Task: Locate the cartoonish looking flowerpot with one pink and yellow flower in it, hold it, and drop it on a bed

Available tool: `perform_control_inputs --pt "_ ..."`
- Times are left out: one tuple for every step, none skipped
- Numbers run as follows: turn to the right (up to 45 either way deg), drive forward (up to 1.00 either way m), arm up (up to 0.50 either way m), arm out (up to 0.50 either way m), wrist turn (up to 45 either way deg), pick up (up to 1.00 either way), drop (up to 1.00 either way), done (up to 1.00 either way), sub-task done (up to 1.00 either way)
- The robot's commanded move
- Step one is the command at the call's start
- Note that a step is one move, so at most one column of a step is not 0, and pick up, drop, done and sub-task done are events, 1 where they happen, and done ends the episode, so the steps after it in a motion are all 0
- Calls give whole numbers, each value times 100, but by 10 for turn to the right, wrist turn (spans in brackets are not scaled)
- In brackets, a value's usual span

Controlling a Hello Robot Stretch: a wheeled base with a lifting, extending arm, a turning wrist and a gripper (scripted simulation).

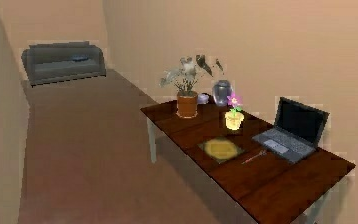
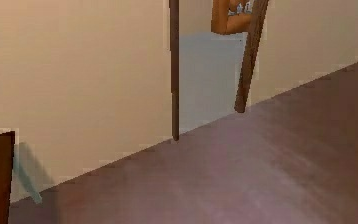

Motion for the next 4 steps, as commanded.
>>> perform_control_inputs --pt "0 15 0 0 0 0 0 0 0" --pt "-210 0 0 0 0 0 0 0 0" --pt "0 20 0 0 0 0 0 0 0" --pt "-390 0 0 0 0 0 0 0 0"
